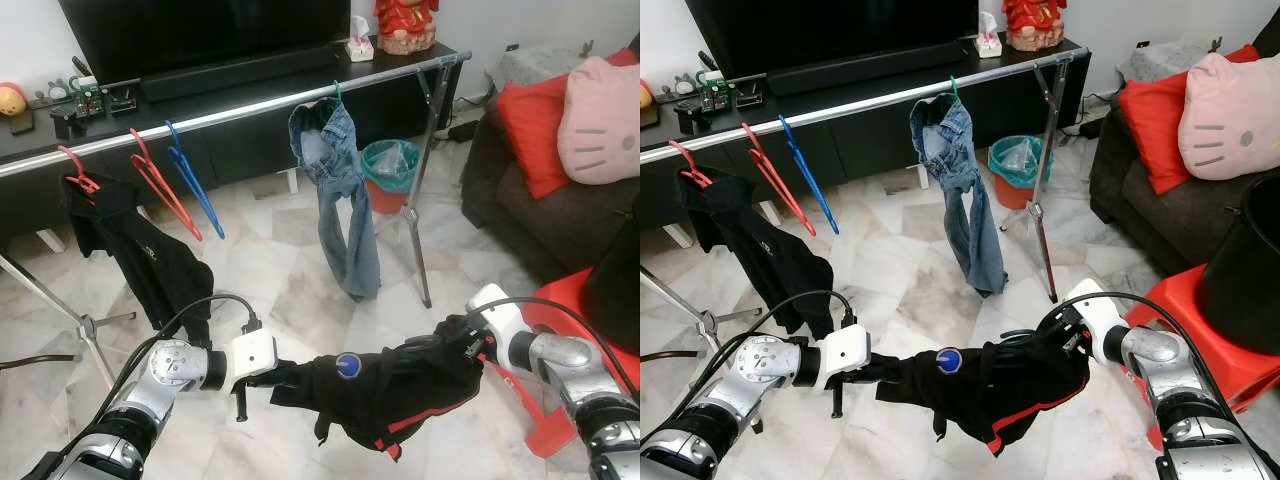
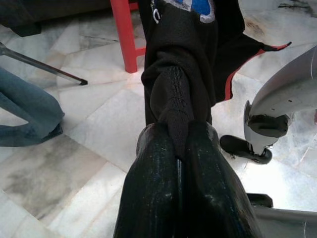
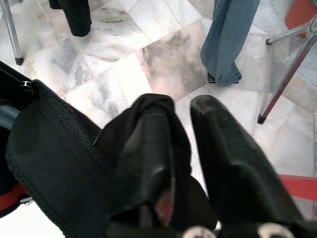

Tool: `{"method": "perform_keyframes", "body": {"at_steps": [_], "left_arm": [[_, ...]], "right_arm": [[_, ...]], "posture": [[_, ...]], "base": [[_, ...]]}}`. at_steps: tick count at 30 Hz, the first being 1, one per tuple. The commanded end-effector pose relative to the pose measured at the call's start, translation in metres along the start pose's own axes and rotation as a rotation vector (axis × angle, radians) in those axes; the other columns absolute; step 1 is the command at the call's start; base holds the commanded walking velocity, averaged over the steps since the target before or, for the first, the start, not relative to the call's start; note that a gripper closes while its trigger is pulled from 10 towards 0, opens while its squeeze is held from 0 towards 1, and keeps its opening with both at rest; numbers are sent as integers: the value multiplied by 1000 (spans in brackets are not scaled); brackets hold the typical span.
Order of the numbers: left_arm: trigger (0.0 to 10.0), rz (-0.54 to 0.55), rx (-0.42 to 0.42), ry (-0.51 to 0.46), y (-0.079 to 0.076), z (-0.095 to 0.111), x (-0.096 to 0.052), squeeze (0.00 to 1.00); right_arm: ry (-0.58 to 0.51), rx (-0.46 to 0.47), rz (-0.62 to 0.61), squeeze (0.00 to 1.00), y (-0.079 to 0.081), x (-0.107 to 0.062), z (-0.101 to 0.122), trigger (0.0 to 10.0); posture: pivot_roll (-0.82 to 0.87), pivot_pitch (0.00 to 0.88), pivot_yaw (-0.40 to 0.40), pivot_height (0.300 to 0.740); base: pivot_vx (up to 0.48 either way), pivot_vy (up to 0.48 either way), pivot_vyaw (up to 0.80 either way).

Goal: Hang hanger

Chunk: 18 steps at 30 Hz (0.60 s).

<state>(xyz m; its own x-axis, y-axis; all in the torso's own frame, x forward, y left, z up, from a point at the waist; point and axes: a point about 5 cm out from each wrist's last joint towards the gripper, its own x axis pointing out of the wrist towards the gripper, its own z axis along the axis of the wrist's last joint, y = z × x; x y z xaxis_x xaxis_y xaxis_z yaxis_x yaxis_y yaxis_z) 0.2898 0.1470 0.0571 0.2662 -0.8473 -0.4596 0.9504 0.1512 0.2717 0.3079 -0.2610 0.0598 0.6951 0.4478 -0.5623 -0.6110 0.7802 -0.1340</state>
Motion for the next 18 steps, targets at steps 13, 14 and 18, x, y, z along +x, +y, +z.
{"method": "perform_keyframes", "body": {"at_steps": [13, 14, 18], "left_arm": [[10000, 67, 6, -40, 4, 6, 2, 0], [10000, 67, 6, -40, 4, 6, 2, 0], [10000, 71, 4, -45, 5, 6, 2, 0]], "right_arm": [[12, 7, -13, 1000, -8, -4, 4, 10000], [12, 7, -13, 1000, -8, -4, 4, 10000], [38, -2, -20, 1000, -8, -6, 0, 10000]], "posture": [[48, 9, 28, 740], [48, 9, 28, 740], [50, 14, 27, 740]], "base": [[0, 0, 0], [0, 0, 0], [0, 0, 0]]}}
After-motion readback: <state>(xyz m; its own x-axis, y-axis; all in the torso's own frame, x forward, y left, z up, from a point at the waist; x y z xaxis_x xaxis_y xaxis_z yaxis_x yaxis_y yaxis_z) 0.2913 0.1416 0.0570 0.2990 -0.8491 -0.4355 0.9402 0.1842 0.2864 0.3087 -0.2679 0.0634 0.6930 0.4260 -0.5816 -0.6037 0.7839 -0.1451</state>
